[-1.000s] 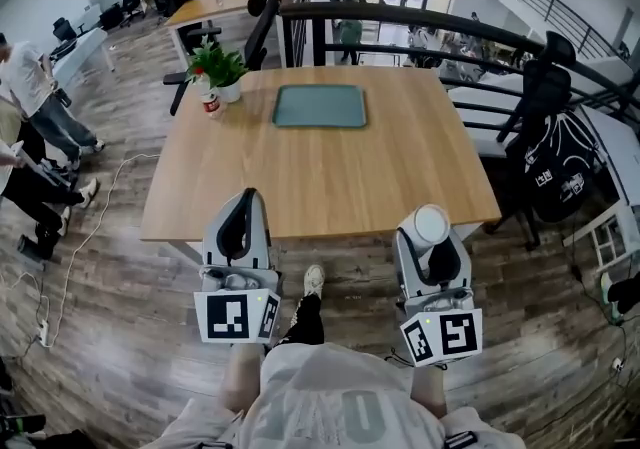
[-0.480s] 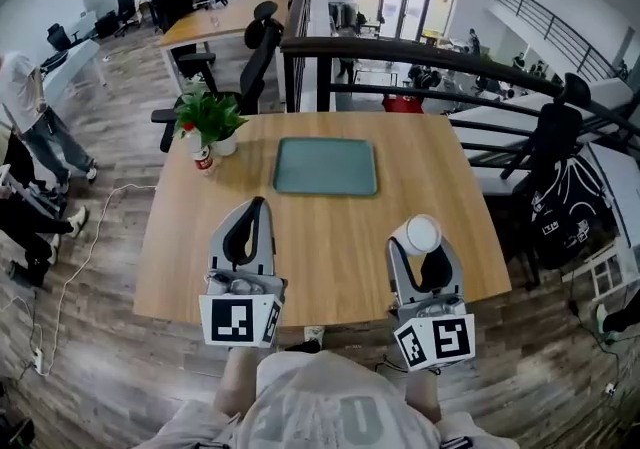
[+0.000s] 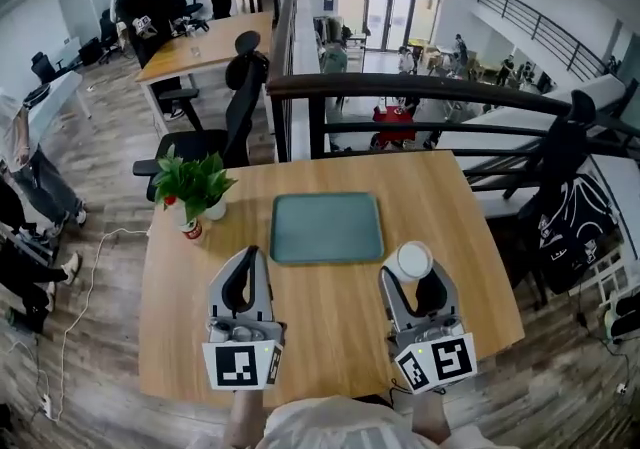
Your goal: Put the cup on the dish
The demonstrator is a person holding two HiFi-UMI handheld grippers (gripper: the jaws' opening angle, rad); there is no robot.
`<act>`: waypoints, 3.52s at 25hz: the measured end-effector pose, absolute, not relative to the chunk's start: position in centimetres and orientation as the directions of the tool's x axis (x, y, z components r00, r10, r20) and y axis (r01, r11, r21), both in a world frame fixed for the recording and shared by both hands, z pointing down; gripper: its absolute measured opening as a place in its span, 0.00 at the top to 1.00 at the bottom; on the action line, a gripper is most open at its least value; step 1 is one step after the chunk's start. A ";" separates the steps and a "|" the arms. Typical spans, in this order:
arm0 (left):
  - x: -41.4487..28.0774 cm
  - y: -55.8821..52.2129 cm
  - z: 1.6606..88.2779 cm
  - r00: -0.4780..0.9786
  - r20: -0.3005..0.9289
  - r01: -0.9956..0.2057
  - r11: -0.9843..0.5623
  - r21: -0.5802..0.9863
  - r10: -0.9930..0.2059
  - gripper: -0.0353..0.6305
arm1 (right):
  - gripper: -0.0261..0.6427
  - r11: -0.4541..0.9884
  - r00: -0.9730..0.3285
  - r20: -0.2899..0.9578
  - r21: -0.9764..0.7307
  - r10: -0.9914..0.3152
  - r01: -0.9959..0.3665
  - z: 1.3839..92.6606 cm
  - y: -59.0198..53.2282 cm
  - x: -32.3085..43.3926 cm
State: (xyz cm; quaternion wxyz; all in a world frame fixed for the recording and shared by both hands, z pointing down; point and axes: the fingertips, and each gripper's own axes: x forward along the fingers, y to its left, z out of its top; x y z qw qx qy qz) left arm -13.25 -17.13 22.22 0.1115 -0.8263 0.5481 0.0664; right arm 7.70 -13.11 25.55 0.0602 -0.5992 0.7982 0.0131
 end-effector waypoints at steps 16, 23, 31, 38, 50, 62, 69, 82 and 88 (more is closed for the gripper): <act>-9.1 -23.0 27.1 0.369 -0.115 -0.929 -0.363 -0.069 -0.922 0.93 | 0.58 0.323 -0.323 0.000 -0.054 -0.946 -0.945 30.6 -20.8 10.5; -8.4 -24.3 29.1 0.365 -0.065 -0.931 -0.361 -0.055 -0.929 0.93 | 0.58 0.351 -0.356 0.102 -0.059 -0.929 -0.934 34.6 -23.8 10.8; -7.3 -27.9 34.7 0.384 0.054 -0.922 -0.386 -0.026 -0.922 0.93 | 0.58 0.342 -0.344 0.198 -0.042 -0.918 -0.939 39.5 -30.4 11.8; -5.8 -32.1 38.9 0.399 0.138 -0.914 -0.406 -0.022 -0.906 0.93 | 0.58 0.310 -0.316 0.247 -0.063 -0.916 -0.949 44.7 -37.4 12.8; -3.4 -38.9 43.5 0.405 0.166 -0.914 -0.402 0.056 -0.899 0.93 | 0.58 0.233 -0.248 0.351 -0.085 -0.903 -0.969 53.5 -45.9 12.9; -3.1 -39.7 47.5 0.398 0.245 -0.917 -0.393 0.070 -0.884 0.93 | 0.58 0.225 -0.184 0.447 0.039 -0.876 -0.974 57.8 -48.8 11.6; -2.4 -39.5 48.1 0.404 0.261 -0.914 -0.399 0.073 -0.877 0.93 | 0.58 0.186 -0.137 0.475 0.059 -0.869 -0.981 58.3 -48.8 11.7; -2.4 -38.5 45.7 0.398 0.227 -0.916 -0.398 0.049 -0.889 0.93 | 0.58 0.125 -0.093 0.522 0.025 -0.848 -0.992 58.4 -48.3 12.2; -3.1 -37.4 42.4 0.384 0.172 -0.923 -0.385 0.031 -0.907 0.93 | 0.56 0.120 -0.090 0.440 0.040 -0.893 -0.992 53.7 -48.1 12.4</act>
